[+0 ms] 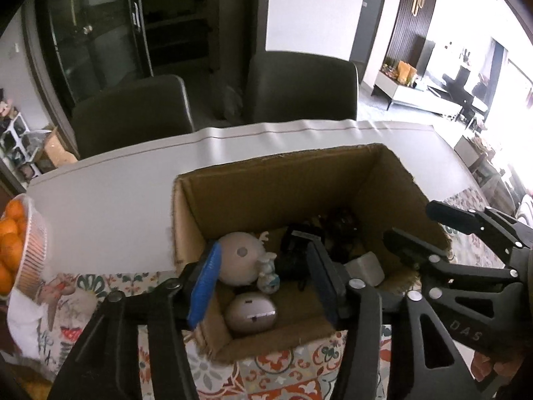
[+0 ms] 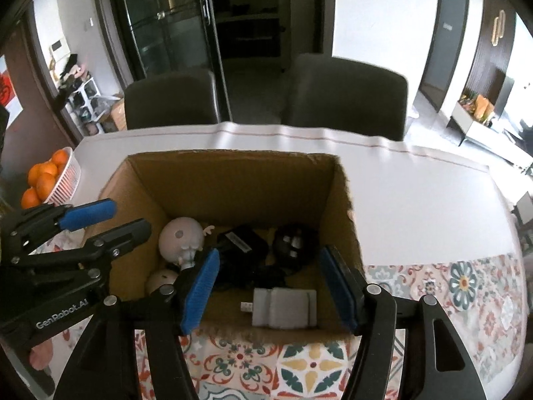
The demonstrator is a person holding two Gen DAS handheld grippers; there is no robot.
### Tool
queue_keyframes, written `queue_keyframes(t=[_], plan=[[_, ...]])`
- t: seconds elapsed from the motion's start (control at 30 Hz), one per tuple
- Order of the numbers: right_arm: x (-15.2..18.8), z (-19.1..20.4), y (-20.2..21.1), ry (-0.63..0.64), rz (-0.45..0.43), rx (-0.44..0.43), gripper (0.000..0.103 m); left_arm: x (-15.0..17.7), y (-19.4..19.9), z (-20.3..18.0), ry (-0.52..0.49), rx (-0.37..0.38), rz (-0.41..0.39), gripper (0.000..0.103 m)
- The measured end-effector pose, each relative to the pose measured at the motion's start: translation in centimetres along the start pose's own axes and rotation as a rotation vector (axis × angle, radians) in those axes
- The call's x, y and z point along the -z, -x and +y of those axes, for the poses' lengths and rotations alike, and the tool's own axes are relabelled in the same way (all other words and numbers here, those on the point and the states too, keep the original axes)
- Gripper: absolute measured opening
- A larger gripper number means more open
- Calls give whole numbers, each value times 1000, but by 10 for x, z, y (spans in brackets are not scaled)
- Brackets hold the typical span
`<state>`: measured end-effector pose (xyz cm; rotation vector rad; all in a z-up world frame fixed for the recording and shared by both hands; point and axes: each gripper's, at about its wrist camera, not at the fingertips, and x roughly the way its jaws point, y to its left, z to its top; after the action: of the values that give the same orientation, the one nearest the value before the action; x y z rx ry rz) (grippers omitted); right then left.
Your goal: Organize rigid objects
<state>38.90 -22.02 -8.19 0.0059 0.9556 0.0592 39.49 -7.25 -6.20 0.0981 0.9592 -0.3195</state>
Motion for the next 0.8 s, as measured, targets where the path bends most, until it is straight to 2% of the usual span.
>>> queue_keyframes(t=[0.17,0.23,0.3,0.47,0.67,0.8], plan=[[12,6,39,-6,-61,45,69,17,38,-1,15,-54,-52,70],[18,9,55,-9,-88,65,74,25,55,-4,12,-71,-76,71],[26,12,74,-8,-119,82,76,31,67,-4,14,-87,-85,80],[41,19,111,-8,-173,97,80,52,104,-5,33,-114,-141,92],[62,27,150,0,-238,132,85,76,143,-11,27,-190,-202,103],[77,28,171,-22,-273,154,90,91,164,-13,30,-226,-239,103]])
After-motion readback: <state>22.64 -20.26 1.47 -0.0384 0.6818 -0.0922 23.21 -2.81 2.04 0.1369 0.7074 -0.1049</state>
